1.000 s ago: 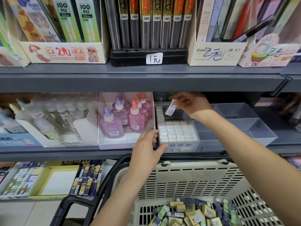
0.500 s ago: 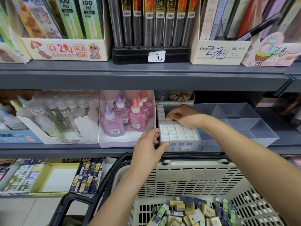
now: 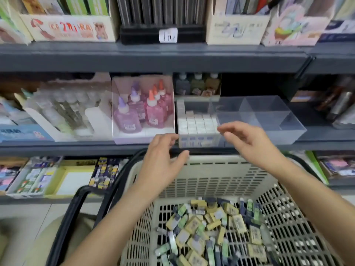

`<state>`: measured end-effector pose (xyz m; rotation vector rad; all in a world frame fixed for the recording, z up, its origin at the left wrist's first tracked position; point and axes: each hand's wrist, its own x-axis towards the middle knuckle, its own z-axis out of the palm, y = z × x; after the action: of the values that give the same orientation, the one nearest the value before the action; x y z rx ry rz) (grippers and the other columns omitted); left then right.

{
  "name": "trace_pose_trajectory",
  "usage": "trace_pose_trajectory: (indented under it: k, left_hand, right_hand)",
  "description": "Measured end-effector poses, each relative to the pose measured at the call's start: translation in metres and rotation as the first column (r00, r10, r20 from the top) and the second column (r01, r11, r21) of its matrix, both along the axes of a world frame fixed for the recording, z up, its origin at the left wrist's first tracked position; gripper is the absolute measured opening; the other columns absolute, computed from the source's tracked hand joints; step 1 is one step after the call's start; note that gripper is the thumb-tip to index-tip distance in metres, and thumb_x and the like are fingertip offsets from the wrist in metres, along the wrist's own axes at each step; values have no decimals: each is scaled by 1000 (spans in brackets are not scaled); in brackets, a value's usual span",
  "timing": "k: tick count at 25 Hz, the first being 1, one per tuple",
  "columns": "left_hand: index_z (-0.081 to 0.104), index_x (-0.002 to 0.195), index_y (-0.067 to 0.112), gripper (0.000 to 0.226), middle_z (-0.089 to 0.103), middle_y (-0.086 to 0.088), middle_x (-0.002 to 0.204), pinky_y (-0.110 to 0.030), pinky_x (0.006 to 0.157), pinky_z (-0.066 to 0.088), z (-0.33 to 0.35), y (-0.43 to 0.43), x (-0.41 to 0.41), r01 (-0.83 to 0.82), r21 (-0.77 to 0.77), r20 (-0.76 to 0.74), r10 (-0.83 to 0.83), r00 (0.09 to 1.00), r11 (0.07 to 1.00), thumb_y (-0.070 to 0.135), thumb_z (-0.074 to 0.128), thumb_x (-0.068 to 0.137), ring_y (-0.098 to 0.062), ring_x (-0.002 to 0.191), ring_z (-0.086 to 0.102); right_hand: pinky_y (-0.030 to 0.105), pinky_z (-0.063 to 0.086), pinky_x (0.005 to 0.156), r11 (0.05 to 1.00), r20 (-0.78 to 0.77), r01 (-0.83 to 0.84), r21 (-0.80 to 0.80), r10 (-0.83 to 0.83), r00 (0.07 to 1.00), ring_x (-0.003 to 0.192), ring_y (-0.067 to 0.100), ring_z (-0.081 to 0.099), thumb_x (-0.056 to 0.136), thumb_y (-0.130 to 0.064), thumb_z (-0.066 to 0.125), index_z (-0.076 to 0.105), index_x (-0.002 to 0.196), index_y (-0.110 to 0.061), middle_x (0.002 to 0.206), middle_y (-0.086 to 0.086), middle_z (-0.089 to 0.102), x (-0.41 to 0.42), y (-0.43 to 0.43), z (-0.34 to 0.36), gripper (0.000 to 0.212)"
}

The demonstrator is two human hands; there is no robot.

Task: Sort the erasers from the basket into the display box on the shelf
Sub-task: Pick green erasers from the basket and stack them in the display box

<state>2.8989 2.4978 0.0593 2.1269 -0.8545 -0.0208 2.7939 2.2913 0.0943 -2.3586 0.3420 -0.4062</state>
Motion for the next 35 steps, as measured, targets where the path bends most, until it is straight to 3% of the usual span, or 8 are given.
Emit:
trace_pose_trajectory:
  k: [3, 8, 12, 16, 24, 28, 31, 35]
  left_hand:
    - [58, 116, 22, 37, 54, 6, 112, -25, 93, 32, -3, 60, -18, -37, 199, 127, 11, 992, 979, 38, 62, 83, -12, 110, 45]
    - [52, 125, 12, 50, 50, -10, 123, -39, 99, 33, -18, 130, -51, -325, 328, 89, 313, 945, 887, 26, 69, 80, -27, 116, 42]
    - [37, 138, 10, 64, 55, -15, 126, -42, 86, 45, -24, 126, -55, -342, 427, -27, 390, 920, 837, 30, 65, 84, -35, 111, 55]
    - [38, 137, 6, 56, 63, -21, 115, -40, 78, 45, -25, 127, -55, -348, 436, -49, 408, 912, 830, 24, 59, 88, -39, 102, 60]
    - [47, 123, 2, 35, 63, -20, 106, -34, 70, 39, -21, 122, -55, -292, 404, -15, 326, 945, 867, 15, 53, 91, -38, 94, 59]
    - [48, 108, 5, 20, 63, -16, 97, -33, 64, 39, -20, 120, -56, -284, 419, -8, 316, 949, 862, 15, 52, 91, -29, 77, 55]
    - [45, 114, 4, 26, 63, -17, 99, -36, 66, 42, -24, 119, -55, -283, 424, 14, 306, 952, 860, 15, 51, 91, -36, 87, 60]
    - [43, 127, 3, 39, 63, -16, 103, -34, 69, 40, -31, 122, -53, -299, 390, 27, 314, 949, 871, 14, 51, 90, -36, 92, 60]
  right_hand:
    - [6, 41, 82, 999, -163, -7, -32, 2, 987, 94, -13, 57, 87, -31, 57, 62, 107, -35, 101, -27, 60, -68, -3, -14, 21]
    - [33, 46, 74, 898, -195, 280, -338, -358, 913, 76, 23, 57, 78, -18, 71, 70, 98, -9, 89, 10, 63, -154, -28, -38, 22]
    - [45, 44, 83, 747, -143, 418, -516, -557, 818, 94, 40, 49, 74, -16, 75, 60, 114, -2, 94, 24, 51, -181, -35, -44, 45]
    - [48, 43, 88, 718, -188, 469, -515, -628, 755, 104, 44, 45, 75, -24, 74, 57, 120, -4, 102, 28, 50, -193, -37, -43, 52]
    - [50, 45, 78, 652, -58, 358, -668, -525, 849, 92, 44, 51, 72, -17, 76, 67, 102, -1, 99, 25, 56, -192, -13, -52, 36]
    - [37, 40, 98, 866, -361, -41, -498, -164, 918, 114, 23, 50, 85, -33, 63, 65, 109, -17, 118, 6, 56, -151, 26, -67, 30]
    - [31, 39, 102, 860, -596, -400, -318, 147, 789, 119, 16, 47, 90, -34, 55, 61, 115, -21, 125, -1, 52, -107, 54, -95, 28]
    - [34, 46, 93, 806, -744, -576, -137, 301, 597, 117, 18, 51, 90, -18, 53, 56, 122, -23, 127, -1, 53, -67, 76, -148, 33]
